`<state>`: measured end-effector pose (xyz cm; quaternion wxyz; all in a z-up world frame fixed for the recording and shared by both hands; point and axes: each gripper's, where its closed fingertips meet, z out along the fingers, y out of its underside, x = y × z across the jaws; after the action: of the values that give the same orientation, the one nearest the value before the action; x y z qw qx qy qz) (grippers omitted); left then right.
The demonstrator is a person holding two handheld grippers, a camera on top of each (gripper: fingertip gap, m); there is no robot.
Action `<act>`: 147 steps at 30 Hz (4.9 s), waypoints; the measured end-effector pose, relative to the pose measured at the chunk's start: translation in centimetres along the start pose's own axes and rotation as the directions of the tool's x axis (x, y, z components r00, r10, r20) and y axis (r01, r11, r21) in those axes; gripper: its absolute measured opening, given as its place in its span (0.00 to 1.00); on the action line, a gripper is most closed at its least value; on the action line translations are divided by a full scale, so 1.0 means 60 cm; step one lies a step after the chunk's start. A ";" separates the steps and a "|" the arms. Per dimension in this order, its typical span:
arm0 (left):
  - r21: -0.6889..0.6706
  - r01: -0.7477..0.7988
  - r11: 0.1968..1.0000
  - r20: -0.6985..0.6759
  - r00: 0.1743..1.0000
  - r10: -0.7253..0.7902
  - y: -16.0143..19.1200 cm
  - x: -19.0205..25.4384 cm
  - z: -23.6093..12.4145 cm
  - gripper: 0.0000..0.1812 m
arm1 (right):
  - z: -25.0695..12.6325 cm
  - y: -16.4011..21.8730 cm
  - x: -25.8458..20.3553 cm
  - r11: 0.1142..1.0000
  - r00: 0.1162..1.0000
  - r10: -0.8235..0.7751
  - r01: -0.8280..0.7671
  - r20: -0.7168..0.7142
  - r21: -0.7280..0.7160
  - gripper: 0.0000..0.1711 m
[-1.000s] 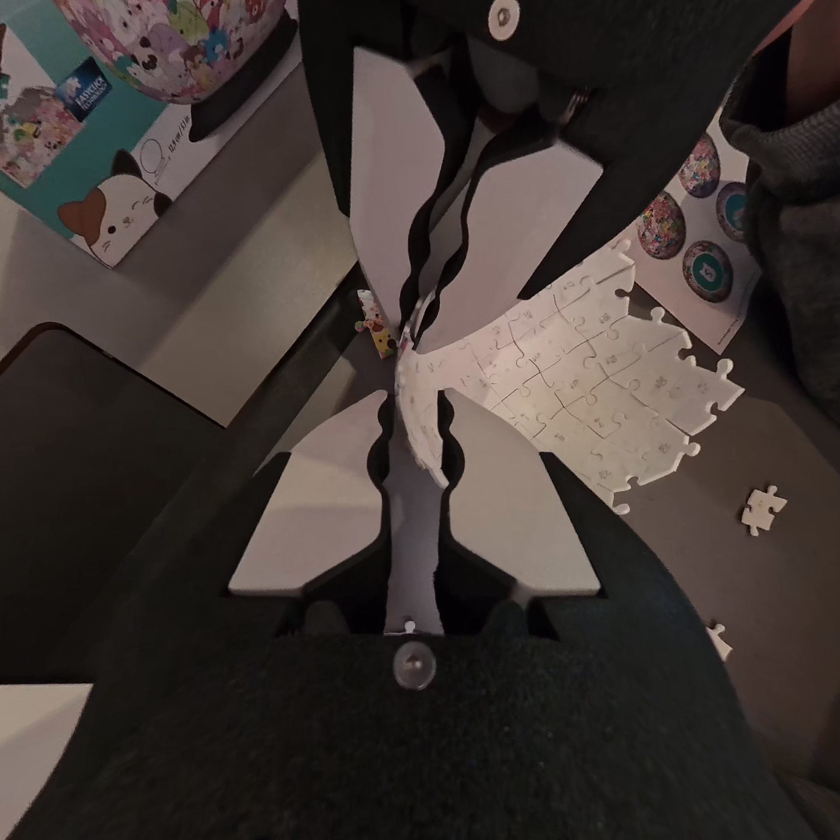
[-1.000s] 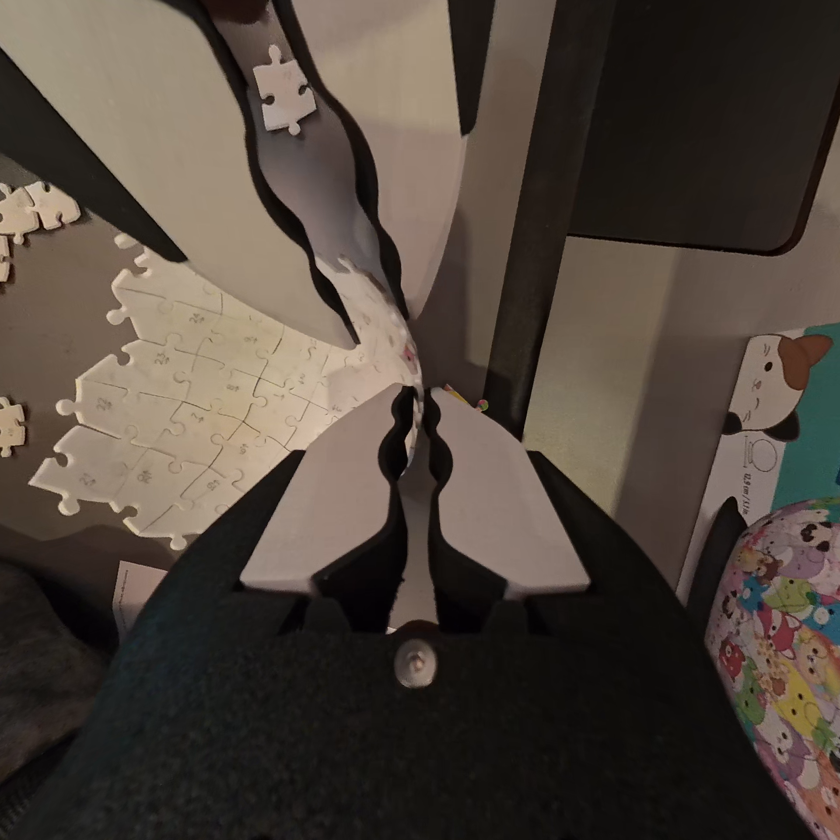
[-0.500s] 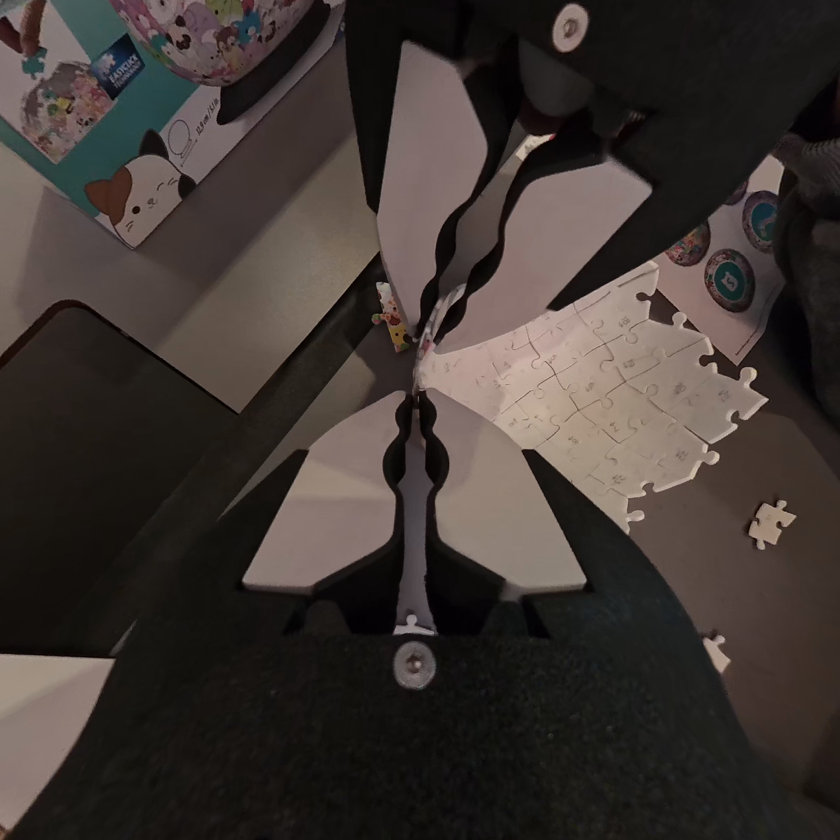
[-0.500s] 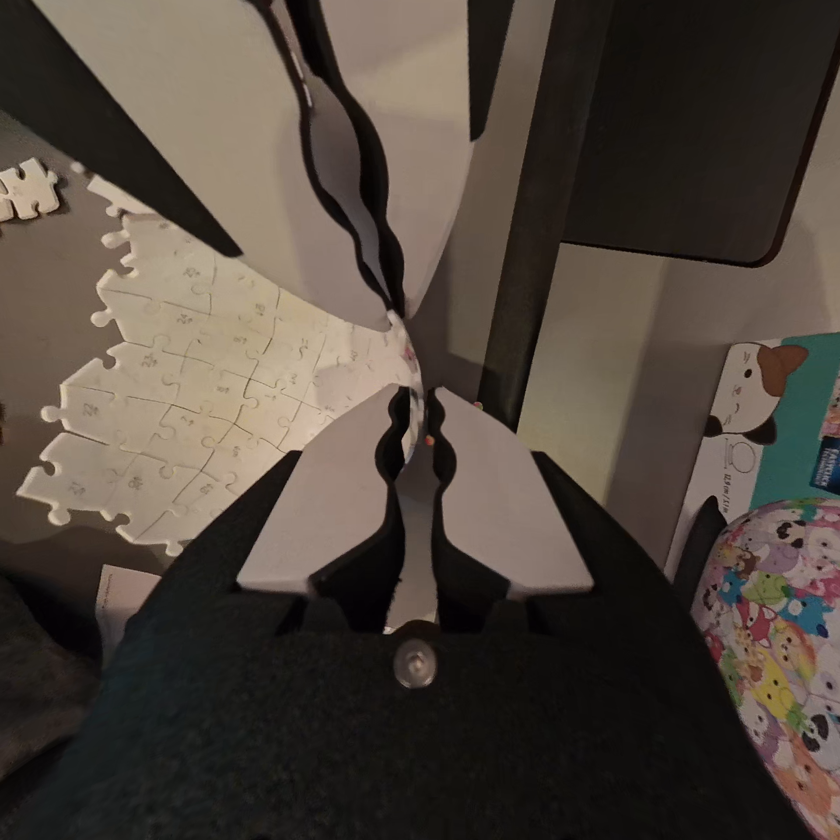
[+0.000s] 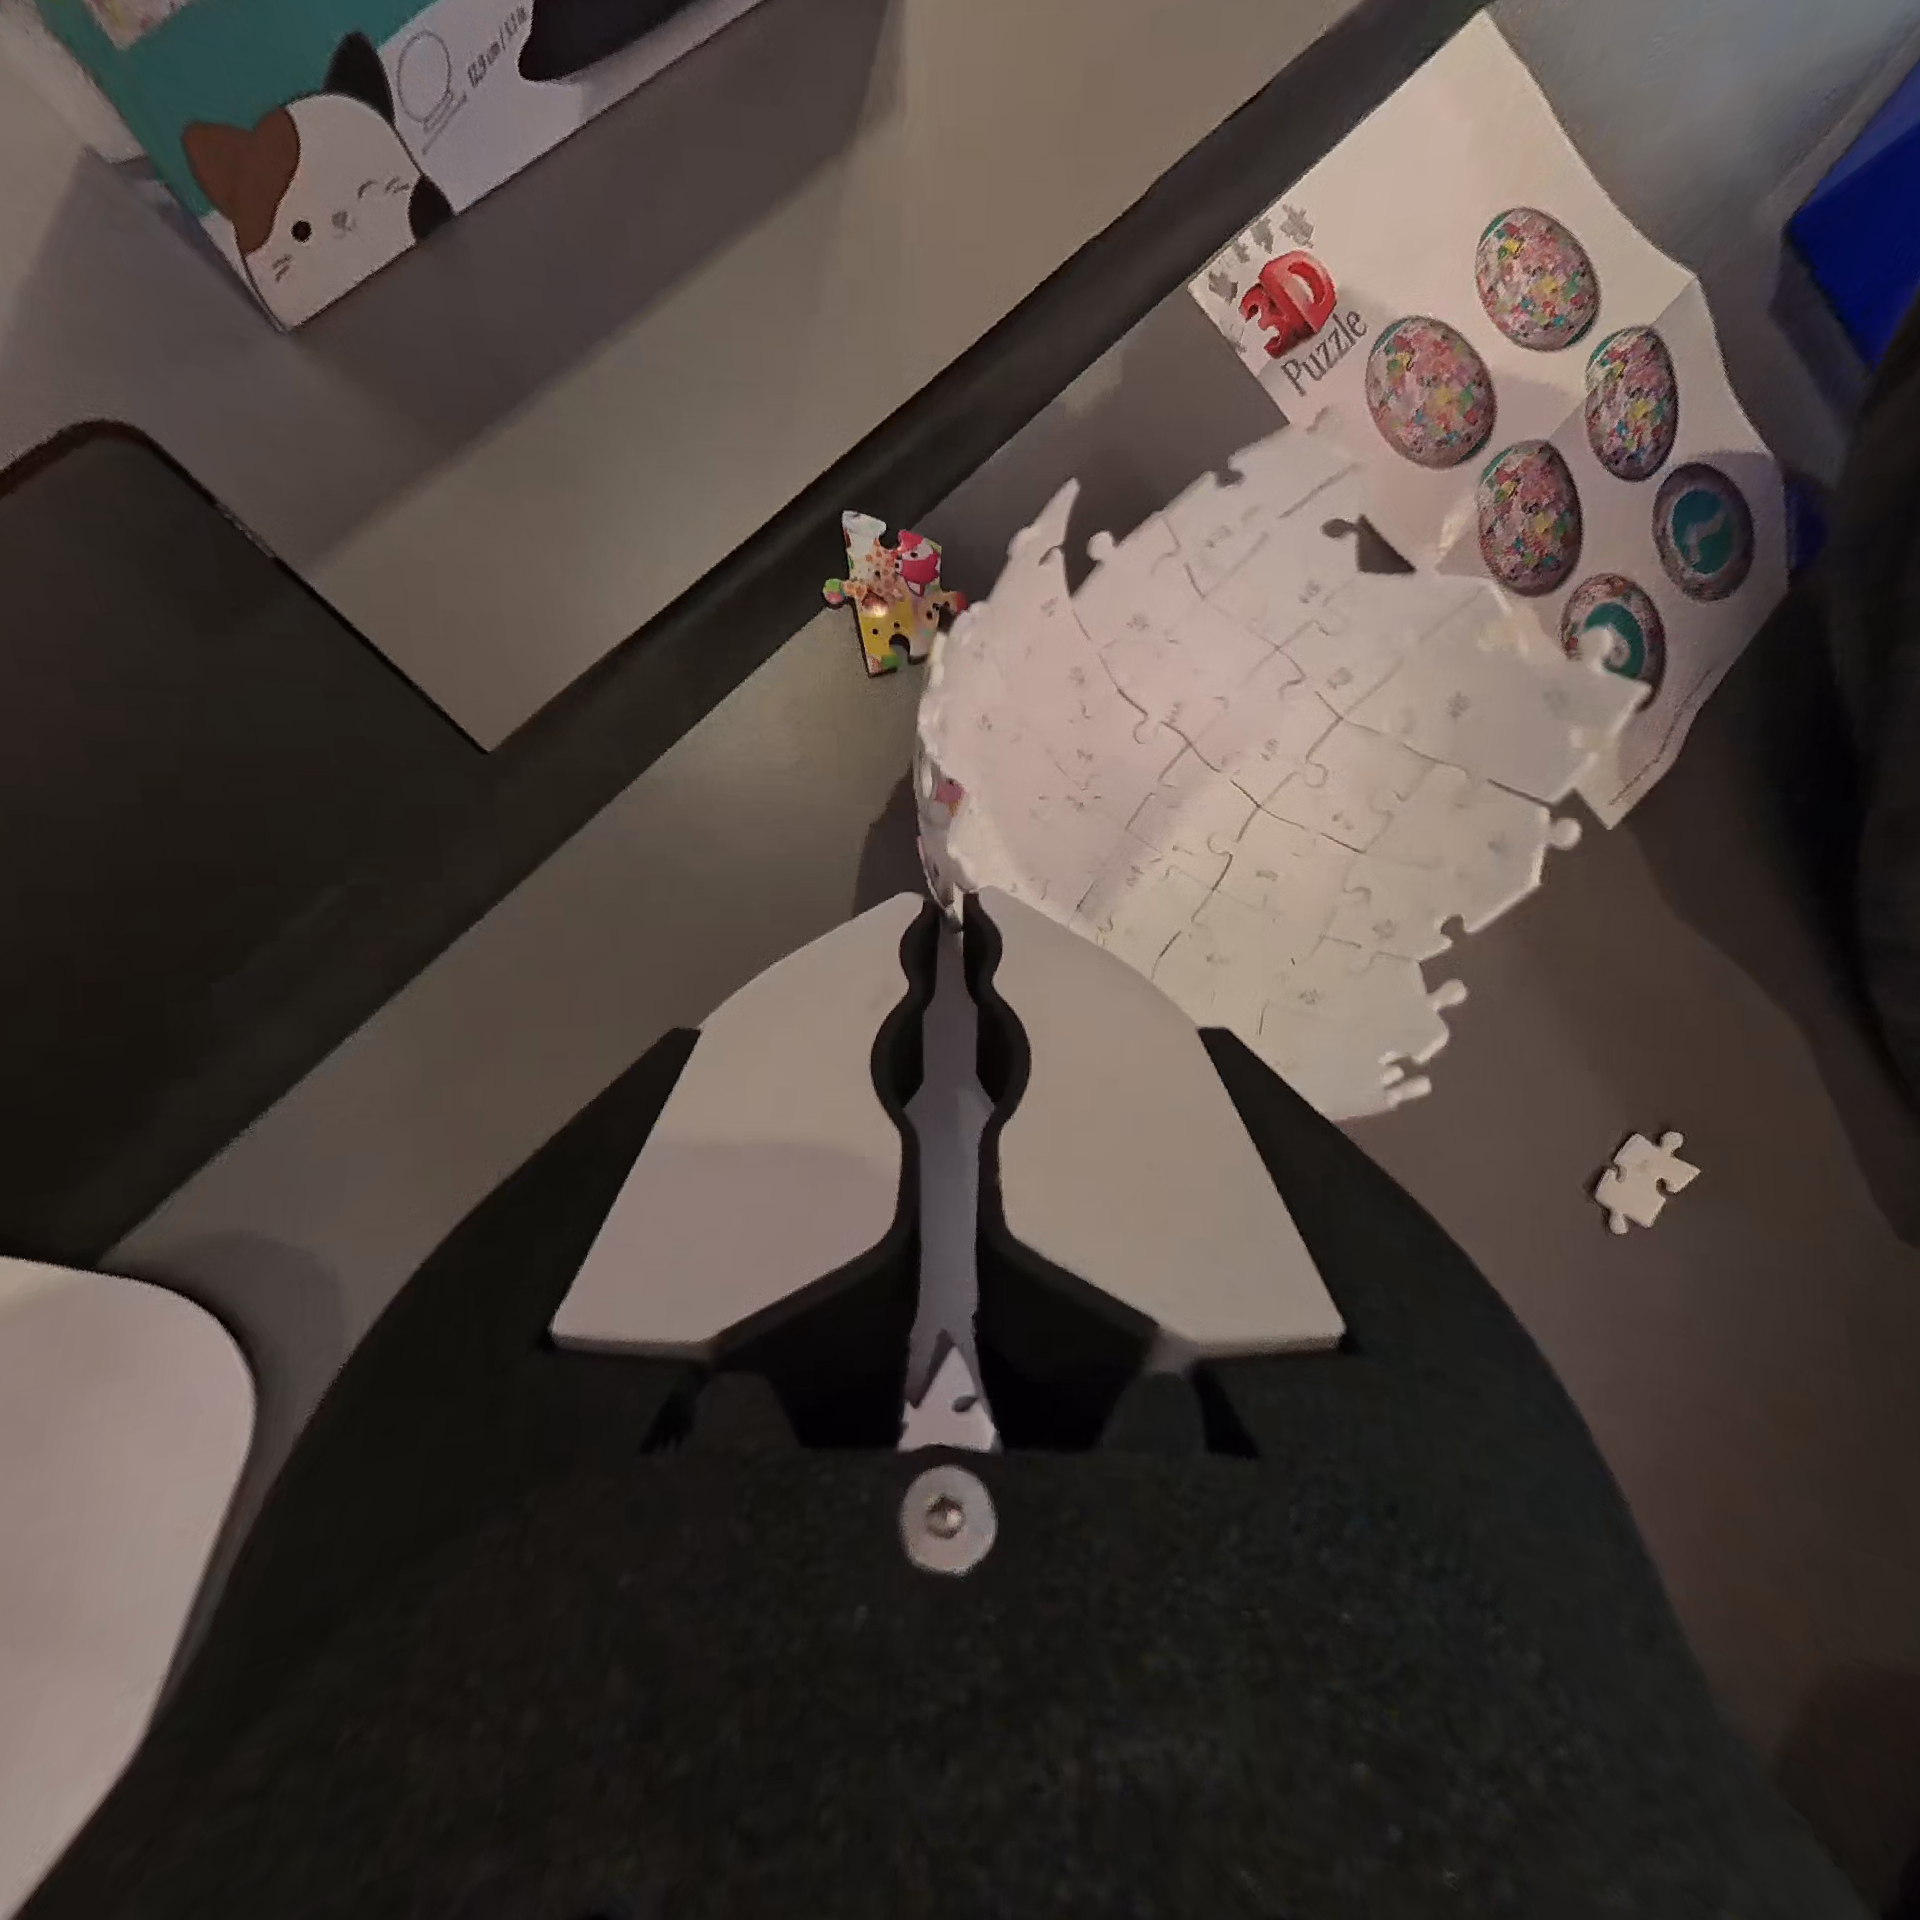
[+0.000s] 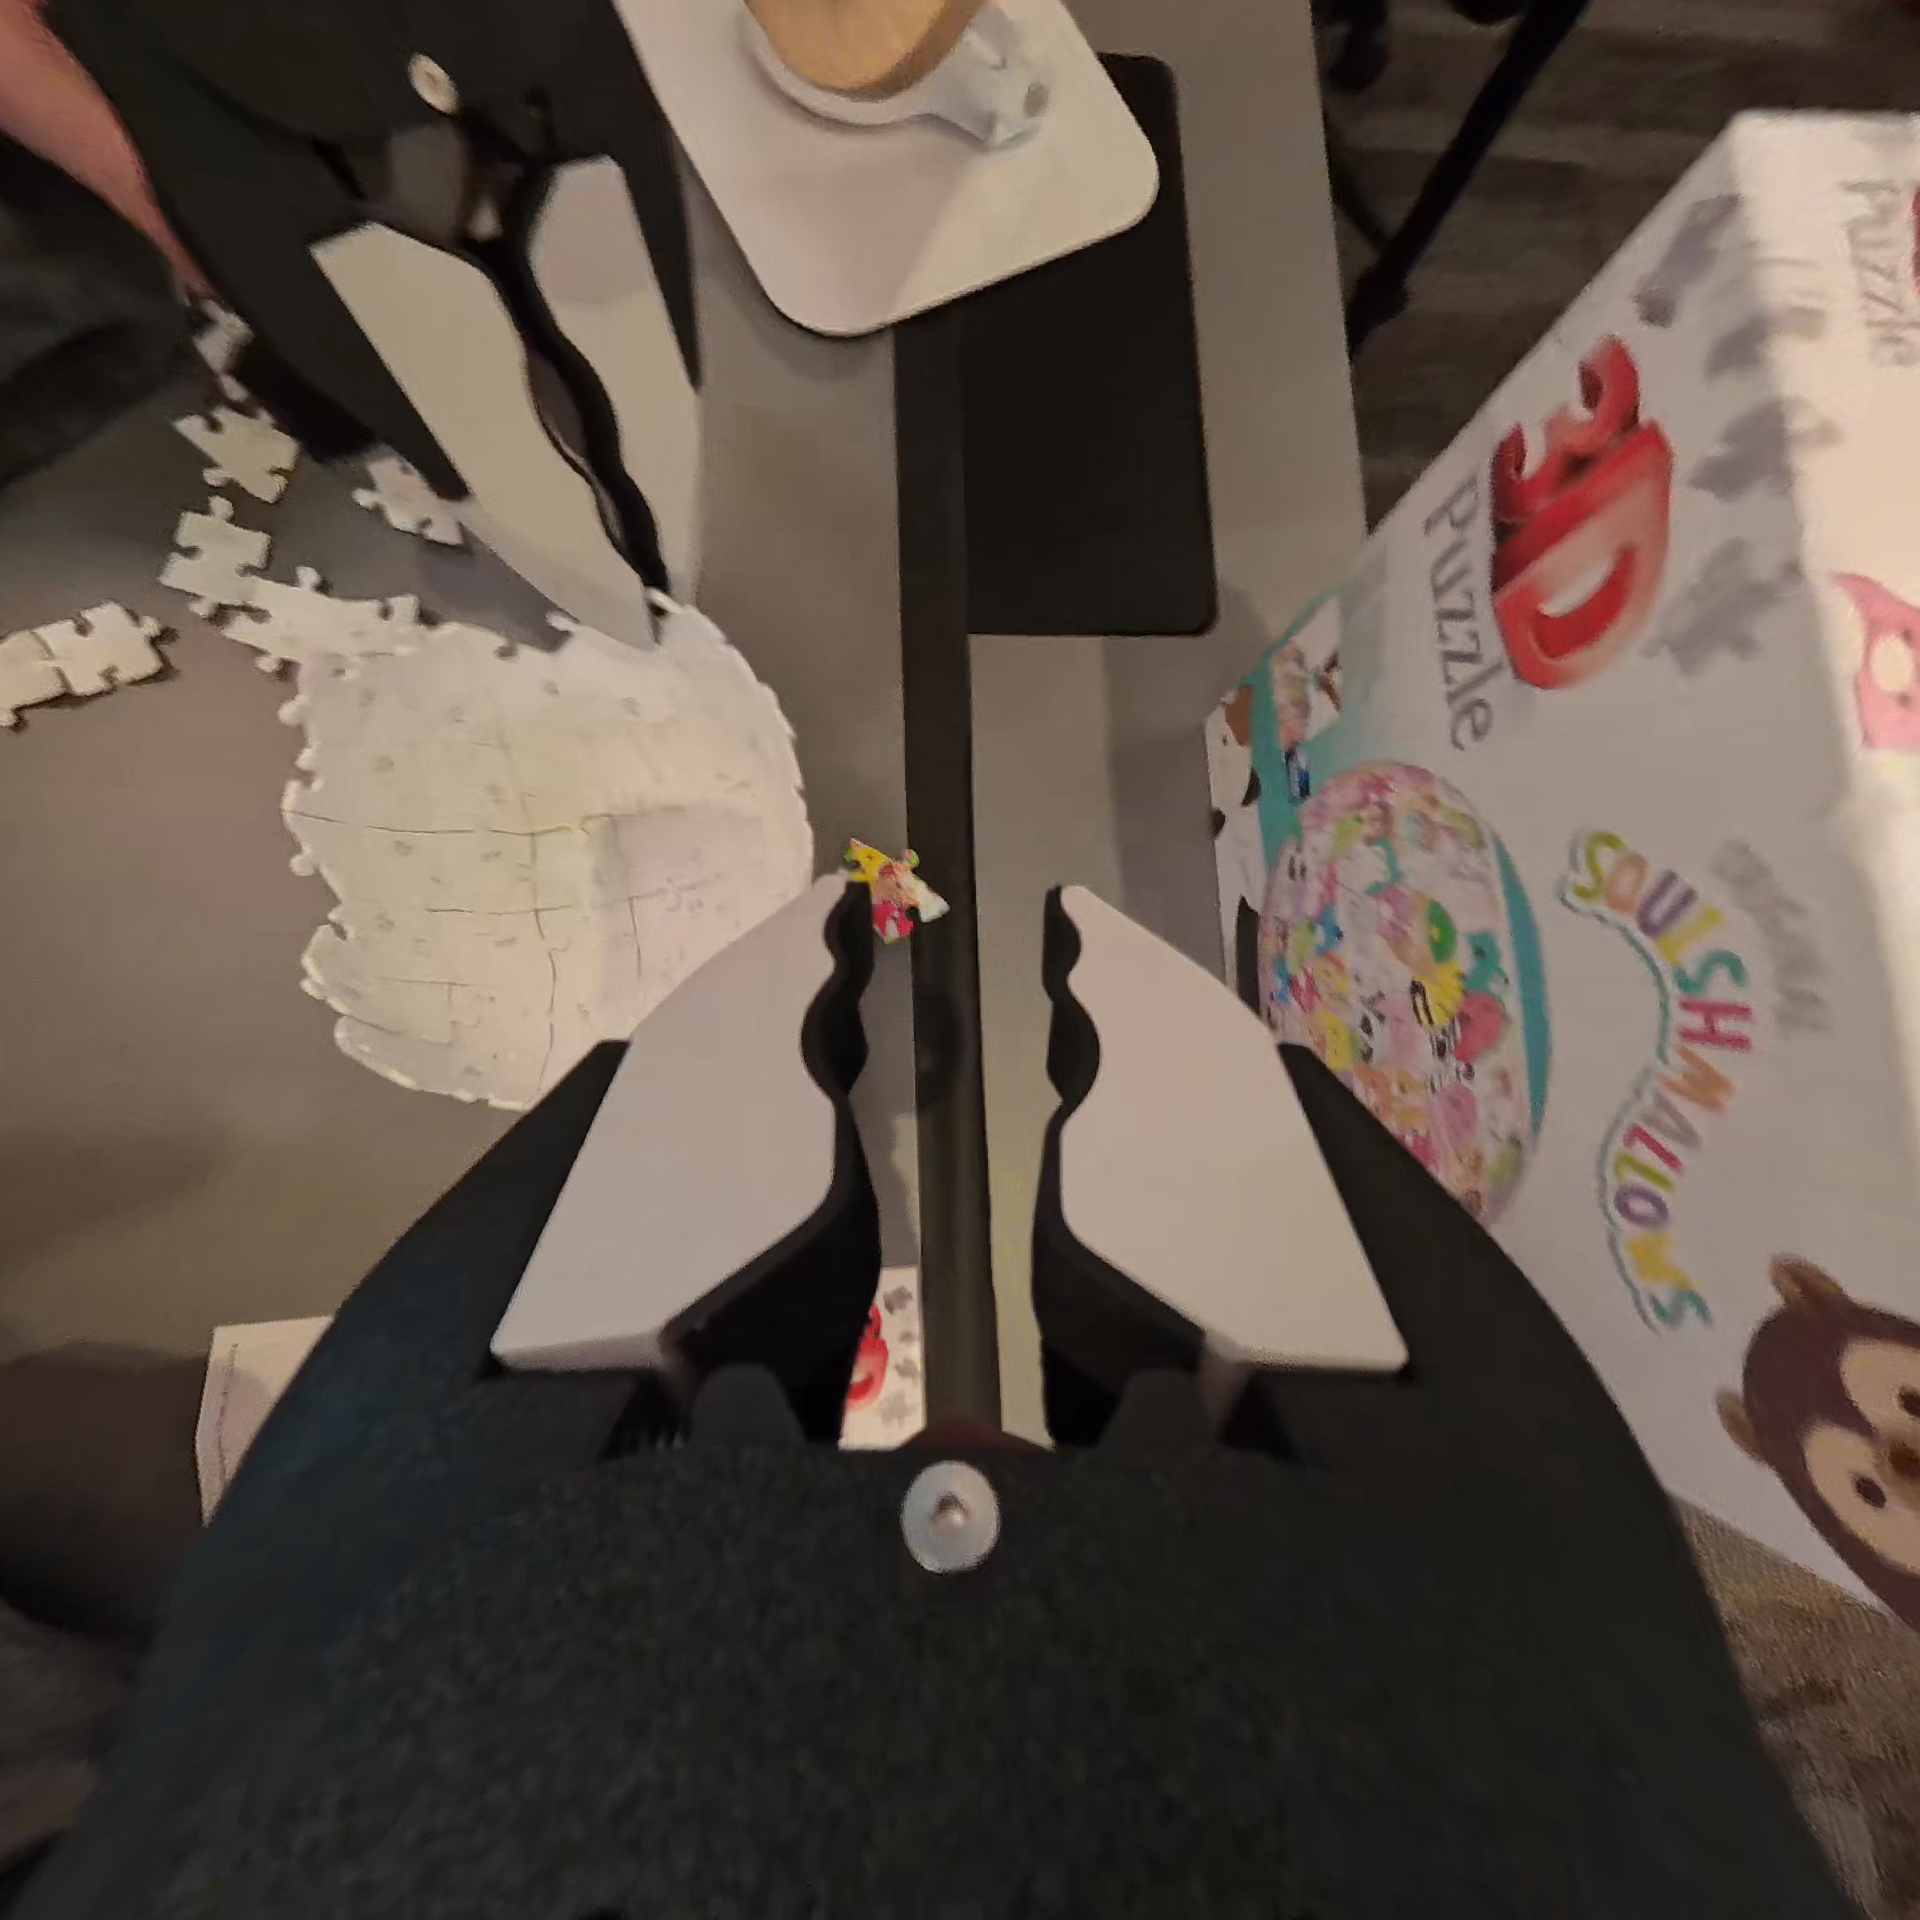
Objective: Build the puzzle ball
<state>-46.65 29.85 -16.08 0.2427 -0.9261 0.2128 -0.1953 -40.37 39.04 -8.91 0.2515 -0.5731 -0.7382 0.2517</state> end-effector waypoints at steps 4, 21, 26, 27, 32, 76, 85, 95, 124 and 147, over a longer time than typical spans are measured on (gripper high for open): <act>0.039 0.051 0.998 0.007 0.999 -0.051 0.011 0.011 -0.009 0.03 | 0.005 0.026 0.011 0.998 0.999 0.029 -0.031 -0.030 -0.055 0.19; 0.270 0.098 0.958 -0.030 0.995 -0.094 -0.003 0.042 -0.106 0.12 | 0.115 0.100 0.003 0.994 0.996 -0.043 0.051 0.079 -0.098 0.16; 0.326 0.011 0.945 -0.040 0.999 0.002 -0.018 0.069 -0.138 0.14 | 0.125 0.121 0.004 0.988 0.997 -0.035 0.045 0.065 -0.150 0.22; 0.331 -0.004 0.944 -0.047 0.999 0.020 -0.019 0.076 -0.142 0.14 | 0.127 0.125 0.003 0.986 0.997 -0.033 0.043 0.065 -0.160 0.23; 0.320 -0.067 0.945 -0.023 0.997 0.078 -0.015 0.090 -0.161 0.16 | 0.154 0.142 -0.022 0.975 0.993 -0.030 0.054 0.111 -0.214 0.24; 0.238 -0.041 0.970 0.095 0.995 0.019 0.131 0.107 0.014 0.51 | 0.117 0.137 -0.249 0.955 0.936 0.295 -0.280 -0.193 0.102 0.52; 0.210 0.018 0.977 0.058 0.998 -0.031 0.096 0.099 0.056 0.48 | 0.130 0.139 -0.216 0.956 0.954 0.290 -0.292 -0.079 -0.004 0.52; 0.184 -0.007 0.983 0.017 1.000 0.004 0.095 0.115 0.075 0.50 | 0.150 0.124 -0.230 0.963 0.963 0.269 -0.269 0.013 0.025 0.49; 0.058 -0.114 0.992 -0.050 0.992 0.117 0.252 0.302 0.035 0.50 | 0.101 0.147 -0.488 0.960 0.961 0.275 -0.273 0.033 -0.061 0.51; 0.662 0.163 0.731 -0.067 0.985 -0.159 0.297 0.299 -0.181 0.38 | -0.031 0.056 -0.225 0.914 0.867 0.394 -0.333 -0.306 0.233 0.42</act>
<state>-42.07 3.00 -12.19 0.5382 -0.7929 0.0492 -0.2814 -33.80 26.78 -10.85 0.3740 -0.7133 -0.5362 0.2526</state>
